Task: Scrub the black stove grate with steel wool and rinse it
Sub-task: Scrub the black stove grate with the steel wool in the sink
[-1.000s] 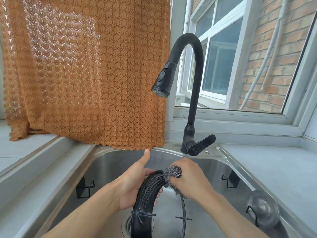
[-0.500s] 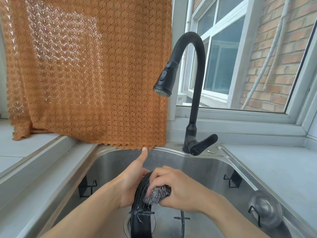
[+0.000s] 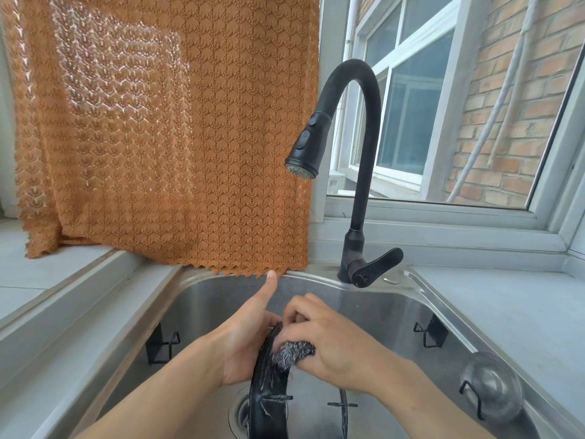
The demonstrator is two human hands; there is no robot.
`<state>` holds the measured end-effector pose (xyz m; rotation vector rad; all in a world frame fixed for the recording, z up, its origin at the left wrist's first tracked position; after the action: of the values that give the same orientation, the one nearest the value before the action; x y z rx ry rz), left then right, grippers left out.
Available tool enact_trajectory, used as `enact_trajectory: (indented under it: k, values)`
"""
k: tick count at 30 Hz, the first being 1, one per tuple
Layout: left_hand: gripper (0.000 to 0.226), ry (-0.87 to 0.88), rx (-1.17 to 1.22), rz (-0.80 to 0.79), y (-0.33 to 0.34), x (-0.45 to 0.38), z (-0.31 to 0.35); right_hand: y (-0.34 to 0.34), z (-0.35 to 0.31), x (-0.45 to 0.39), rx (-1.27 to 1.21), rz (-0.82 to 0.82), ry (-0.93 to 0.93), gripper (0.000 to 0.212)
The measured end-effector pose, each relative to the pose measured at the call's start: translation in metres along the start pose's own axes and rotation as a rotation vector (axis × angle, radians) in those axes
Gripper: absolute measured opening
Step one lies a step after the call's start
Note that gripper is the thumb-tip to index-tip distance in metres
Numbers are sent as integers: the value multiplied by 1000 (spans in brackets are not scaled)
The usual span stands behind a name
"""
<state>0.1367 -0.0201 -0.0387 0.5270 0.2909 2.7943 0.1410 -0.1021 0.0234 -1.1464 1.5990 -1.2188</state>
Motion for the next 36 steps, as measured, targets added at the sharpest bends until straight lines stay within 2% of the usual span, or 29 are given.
enact_trajectory:
  k: [5,11,18,23,28,32,36]
  values:
    - [116,3,29,-71,15,3,3,-13,41,8,-11,159,182,30]
    - [111,-19,-23,-107,20,7,6,-13,71,20,-31,149,383,35]
    - [108,-15,9,-141,22,5,4,-24,68,24,38,233,470,31]
    - [114,-18,123,-215,25,2,0,-28,51,20,37,269,389,33]
    - [110,-12,209,-208,21,3,-1,-28,21,10,107,300,215,39]
    - [107,4,289,-249,23,3,0,-19,-13,1,241,248,1,46]
    - [112,32,242,-202,14,3,3,-9,-33,-1,274,178,-145,52]
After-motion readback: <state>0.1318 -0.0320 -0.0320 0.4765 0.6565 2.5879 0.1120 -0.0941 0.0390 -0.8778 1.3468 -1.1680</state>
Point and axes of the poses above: each hand's wrist, its own x-axis away from the middle knuckle, its own y-axis out of the palm, z = x × y, the point moved 9 cm from there along -x, towards the middle knuckle, and after that the axes turned 15 degrees about -z, right-handed, at the moved point
